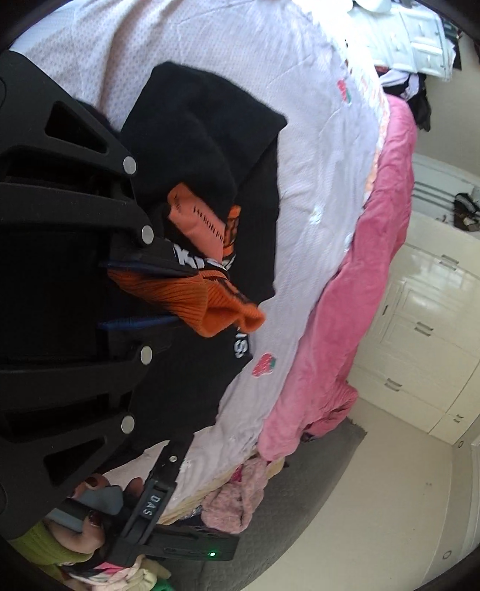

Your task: Fold small clothes

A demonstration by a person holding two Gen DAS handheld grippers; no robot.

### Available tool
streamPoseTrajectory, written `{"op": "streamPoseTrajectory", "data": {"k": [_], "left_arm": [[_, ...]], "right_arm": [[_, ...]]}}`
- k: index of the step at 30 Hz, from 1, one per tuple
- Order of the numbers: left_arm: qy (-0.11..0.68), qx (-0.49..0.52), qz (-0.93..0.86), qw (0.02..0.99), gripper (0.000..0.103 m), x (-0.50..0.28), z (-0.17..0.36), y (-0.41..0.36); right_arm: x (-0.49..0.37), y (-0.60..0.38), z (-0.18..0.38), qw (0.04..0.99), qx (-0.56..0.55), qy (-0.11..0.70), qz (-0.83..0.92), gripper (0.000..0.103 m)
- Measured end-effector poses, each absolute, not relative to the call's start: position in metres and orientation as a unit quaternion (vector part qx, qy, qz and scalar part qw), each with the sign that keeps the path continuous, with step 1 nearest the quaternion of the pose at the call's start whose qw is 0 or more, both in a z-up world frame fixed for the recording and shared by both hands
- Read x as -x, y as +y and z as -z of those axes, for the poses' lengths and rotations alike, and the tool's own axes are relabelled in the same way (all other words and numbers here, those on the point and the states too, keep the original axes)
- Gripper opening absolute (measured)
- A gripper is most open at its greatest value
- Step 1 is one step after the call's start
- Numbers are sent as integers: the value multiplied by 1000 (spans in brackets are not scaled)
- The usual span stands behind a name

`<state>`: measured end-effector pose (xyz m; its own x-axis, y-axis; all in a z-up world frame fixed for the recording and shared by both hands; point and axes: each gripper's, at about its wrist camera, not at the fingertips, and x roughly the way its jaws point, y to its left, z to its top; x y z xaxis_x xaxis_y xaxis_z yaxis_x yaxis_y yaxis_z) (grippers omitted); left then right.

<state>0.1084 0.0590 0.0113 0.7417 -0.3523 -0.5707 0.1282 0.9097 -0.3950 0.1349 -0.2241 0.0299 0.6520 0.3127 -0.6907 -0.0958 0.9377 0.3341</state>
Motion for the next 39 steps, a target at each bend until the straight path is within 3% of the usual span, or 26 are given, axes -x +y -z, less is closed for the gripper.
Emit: {"op": "streamPoseTrajectory", "data": {"k": [3, 13, 22, 24, 25, 26, 33, 35, 39], "left_arm": [[338, 173, 152, 912, 27, -105, -12, 56], [321, 174, 107, 925, 27, -95, -28, 84], [322, 155, 59, 932, 46, -92, -25, 105], [320, 160, 53, 932, 50, -91, -24, 112], [320, 164, 50, 932, 50, -90, -23, 117], [319, 166, 46, 932, 51, -90, -23, 121], [316, 175, 35, 932, 56, -89, -20, 137], [317, 180, 33, 930, 57, -89, -18, 140], [317, 186, 27, 929, 57, -89, -16, 147]], "right_arm": [[-134, -223, -30, 898, -136, 402, -118, 99], [-125, -185, -20, 884, -113, 424, -164, 98], [-123, -127, -12, 870, -72, 431, -227, 98], [-124, -116, -9, 868, -59, 433, -235, 90], [-125, -108, -7, 865, -51, 437, -242, 77], [-126, -102, -4, 861, -45, 442, -249, 72], [-122, -82, 11, 855, -25, 446, -264, 48], [-119, -78, 9, 857, -19, 434, -277, 30], [-113, -73, -1, 864, -10, 408, -295, 7]]}}
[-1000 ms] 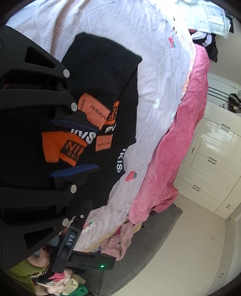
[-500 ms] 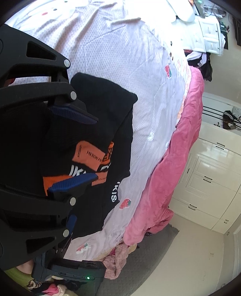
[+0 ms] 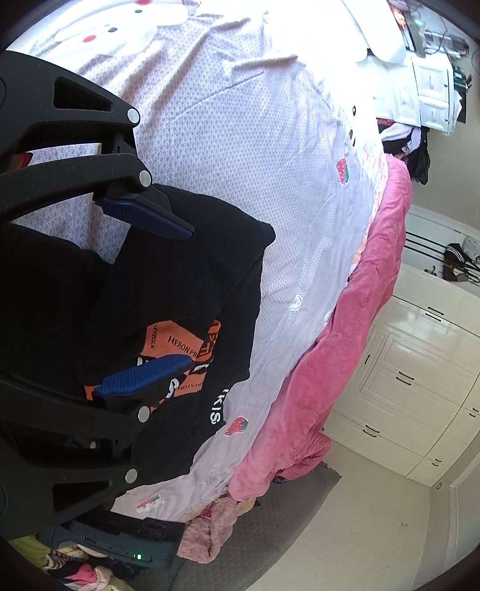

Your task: Fold small clothes

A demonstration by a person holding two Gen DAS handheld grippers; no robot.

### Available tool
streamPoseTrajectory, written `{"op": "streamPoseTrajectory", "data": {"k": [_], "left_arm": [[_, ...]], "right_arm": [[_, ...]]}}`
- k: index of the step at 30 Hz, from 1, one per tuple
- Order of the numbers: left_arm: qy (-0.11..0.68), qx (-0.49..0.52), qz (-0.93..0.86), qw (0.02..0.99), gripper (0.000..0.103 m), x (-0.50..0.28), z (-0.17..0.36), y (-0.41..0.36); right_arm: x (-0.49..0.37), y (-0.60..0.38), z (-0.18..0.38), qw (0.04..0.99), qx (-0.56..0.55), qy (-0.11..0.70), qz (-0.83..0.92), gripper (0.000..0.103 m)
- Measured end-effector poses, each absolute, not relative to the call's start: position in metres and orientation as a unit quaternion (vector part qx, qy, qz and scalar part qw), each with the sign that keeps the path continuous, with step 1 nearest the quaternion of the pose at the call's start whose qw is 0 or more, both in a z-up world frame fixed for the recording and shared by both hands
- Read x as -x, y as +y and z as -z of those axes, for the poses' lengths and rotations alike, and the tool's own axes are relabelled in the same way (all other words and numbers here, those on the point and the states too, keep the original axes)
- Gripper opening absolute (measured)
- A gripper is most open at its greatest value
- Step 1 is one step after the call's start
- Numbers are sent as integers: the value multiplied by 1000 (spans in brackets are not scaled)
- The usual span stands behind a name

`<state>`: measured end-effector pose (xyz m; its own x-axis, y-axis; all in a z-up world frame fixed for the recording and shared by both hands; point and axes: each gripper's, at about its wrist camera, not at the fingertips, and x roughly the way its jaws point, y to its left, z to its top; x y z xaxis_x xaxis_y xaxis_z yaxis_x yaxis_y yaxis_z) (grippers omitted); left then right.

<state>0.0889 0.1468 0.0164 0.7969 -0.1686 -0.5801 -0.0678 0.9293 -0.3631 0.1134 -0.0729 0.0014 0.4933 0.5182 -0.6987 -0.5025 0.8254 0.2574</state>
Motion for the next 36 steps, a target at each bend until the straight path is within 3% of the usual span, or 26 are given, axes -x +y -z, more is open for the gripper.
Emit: {"op": "streamPoseTrajectory", "data": {"k": [15, 25, 36], "left_arm": [[320, 189, 24, 928, 57, -89, -15, 149], [327, 180, 30, 927, 58, -94, -12, 142], [338, 151, 33, 928, 58, -98, -7, 125]], "right_arm": [[-130, -144, -108, 929, -56, 245, -270, 5], [-153, -217, -85, 942, -81, 279, -171, 5], [-155, -230, -62, 940, -84, 302, -138, 5]]}}
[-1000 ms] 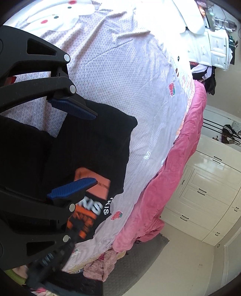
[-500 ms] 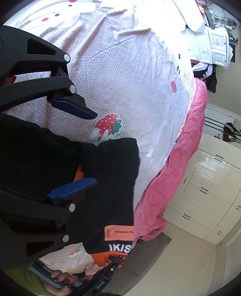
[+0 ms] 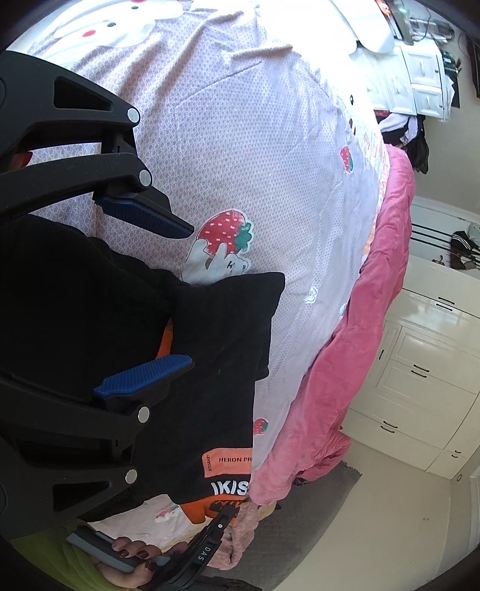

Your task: Fold small clothes

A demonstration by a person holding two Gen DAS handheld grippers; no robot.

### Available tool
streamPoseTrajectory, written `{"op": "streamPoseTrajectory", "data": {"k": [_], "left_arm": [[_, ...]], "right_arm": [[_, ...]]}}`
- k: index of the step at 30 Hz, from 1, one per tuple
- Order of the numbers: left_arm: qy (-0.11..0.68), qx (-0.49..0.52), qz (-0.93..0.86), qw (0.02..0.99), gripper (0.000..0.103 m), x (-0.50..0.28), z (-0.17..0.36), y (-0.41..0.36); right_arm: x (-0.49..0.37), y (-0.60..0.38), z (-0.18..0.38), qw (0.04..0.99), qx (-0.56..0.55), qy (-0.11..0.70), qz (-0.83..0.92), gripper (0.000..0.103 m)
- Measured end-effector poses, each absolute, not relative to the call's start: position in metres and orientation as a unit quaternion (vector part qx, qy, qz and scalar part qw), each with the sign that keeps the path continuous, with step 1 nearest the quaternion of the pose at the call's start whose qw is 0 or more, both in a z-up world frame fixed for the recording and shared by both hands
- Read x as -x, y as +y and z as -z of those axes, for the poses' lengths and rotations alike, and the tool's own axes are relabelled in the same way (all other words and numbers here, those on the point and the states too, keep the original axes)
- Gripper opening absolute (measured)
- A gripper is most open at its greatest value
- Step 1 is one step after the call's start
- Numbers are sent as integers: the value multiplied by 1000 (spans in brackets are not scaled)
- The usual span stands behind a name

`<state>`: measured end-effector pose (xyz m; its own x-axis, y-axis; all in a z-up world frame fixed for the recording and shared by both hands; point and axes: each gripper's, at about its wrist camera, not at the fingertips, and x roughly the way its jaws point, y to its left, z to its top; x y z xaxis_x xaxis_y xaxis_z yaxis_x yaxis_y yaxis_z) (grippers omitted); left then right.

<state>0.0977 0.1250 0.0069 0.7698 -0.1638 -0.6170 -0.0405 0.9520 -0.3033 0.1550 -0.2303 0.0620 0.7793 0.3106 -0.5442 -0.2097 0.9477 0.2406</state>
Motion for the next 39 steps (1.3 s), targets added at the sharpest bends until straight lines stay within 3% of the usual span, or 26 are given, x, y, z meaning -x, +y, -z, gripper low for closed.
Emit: {"op": "streamPoseTrajectory", "data": {"k": [9, 12, 14, 18, 20, 22, 24, 27, 34, 37, 39], "left_arm": [[346, 144, 36, 926, 58, -100, -1, 121], [348, 143, 37, 926, 58, -100, 0, 120], [349, 144, 36, 925, 57, -100, 2, 120], [348, 144, 37, 926, 56, -101, 2, 117], [346, 142, 40, 926, 50, -103, 0, 114], [345, 136, 45, 928, 37, -106, -3, 110], [343, 134, 54, 928, 16, -112, -8, 105], [344, 129, 67, 928, 9, -122, -12, 96], [365, 87, 76, 924, 8, -155, -2, 71], [398, 92, 74, 910, 8, -165, 25, 77], [409, 125, 80, 900, 8, -164, 40, 88]], "right_arm": [[-162, -240, -38, 930, -88, 339, -108, 8], [-162, -244, -35, 931, -91, 340, -99, 17], [-161, -252, -34, 931, -99, 340, -94, 31], [-158, -260, -33, 929, -99, 344, -96, 31], [-157, -263, -31, 926, -101, 351, -98, 31], [-155, -268, -27, 922, -101, 361, -99, 31], [-154, -271, -23, 919, -100, 369, -101, 31], [-151, -275, -14, 912, -101, 383, -106, 31], [-159, -268, 9, 886, -118, 431, -124, 31], [-164, -263, 17, 880, -114, 443, -126, 42], [-166, -263, 24, 874, -122, 453, -127, 43]]}}
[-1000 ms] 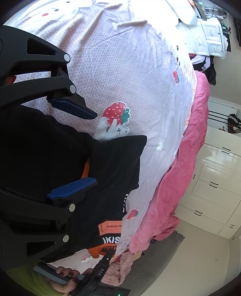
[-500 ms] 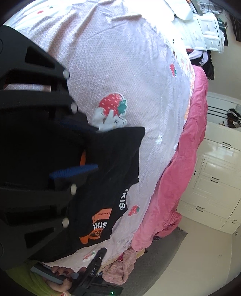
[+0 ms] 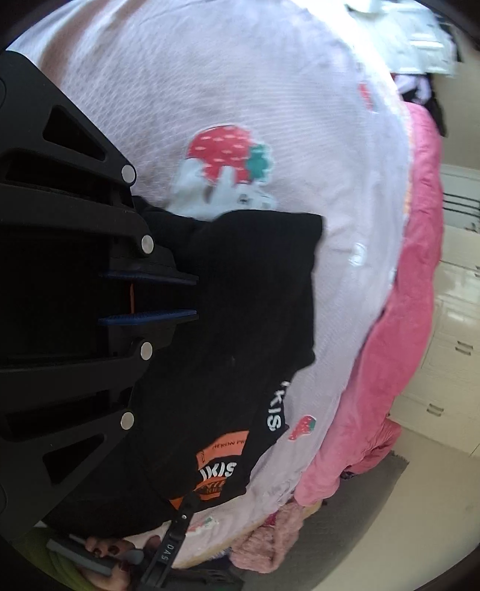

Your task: Fold small clothes

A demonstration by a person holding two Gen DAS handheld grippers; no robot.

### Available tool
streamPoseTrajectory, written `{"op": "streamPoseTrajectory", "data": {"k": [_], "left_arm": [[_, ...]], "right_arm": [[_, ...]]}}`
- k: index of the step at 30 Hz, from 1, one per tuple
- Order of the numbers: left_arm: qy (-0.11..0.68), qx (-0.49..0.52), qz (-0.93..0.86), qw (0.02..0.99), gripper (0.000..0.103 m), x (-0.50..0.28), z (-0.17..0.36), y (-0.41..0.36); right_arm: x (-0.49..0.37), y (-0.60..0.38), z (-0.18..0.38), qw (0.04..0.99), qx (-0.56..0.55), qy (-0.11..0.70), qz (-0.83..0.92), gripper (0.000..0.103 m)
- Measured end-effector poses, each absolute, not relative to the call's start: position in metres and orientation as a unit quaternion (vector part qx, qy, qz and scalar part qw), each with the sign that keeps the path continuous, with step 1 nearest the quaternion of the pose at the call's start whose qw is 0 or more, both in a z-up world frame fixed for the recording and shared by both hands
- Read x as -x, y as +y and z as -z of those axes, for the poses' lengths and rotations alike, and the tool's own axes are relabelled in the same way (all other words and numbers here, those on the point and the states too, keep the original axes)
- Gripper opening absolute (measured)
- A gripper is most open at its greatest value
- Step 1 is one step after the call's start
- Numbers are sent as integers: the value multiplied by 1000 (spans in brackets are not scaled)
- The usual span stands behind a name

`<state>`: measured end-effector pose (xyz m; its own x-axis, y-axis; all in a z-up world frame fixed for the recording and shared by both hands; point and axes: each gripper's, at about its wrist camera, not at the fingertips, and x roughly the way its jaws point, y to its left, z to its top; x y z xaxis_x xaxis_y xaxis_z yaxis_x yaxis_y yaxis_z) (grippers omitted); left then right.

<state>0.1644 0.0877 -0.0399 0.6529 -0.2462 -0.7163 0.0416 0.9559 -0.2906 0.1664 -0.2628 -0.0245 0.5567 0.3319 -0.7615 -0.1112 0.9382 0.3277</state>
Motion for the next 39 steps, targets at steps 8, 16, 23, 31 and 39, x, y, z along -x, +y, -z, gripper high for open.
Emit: {"op": "streamPoseTrajectory", "data": {"k": [8, 16, 23, 31, 39], "left_arm": [[400, 152, 88, 900, 7, -153, 43, 97], [393, 174, 90, 898, 7, -143, 41, 107], [393, 177, 88, 898, 7, -137, 42, 110], [391, 181, 86, 898, 7, -136, 41, 111], [389, 185, 83, 899, 7, -133, 41, 116]], "right_arm": [[-156, -260, 11, 896, -100, 414, -126, 6], [-153, -262, 9, 907, -25, 417, -58, 0], [-153, -272, 14, 900, -63, 426, -65, 1], [-142, -247, -12, 912, -57, 386, -124, 18], [-158, -221, 29, 886, 12, 454, -89, 21]]}}
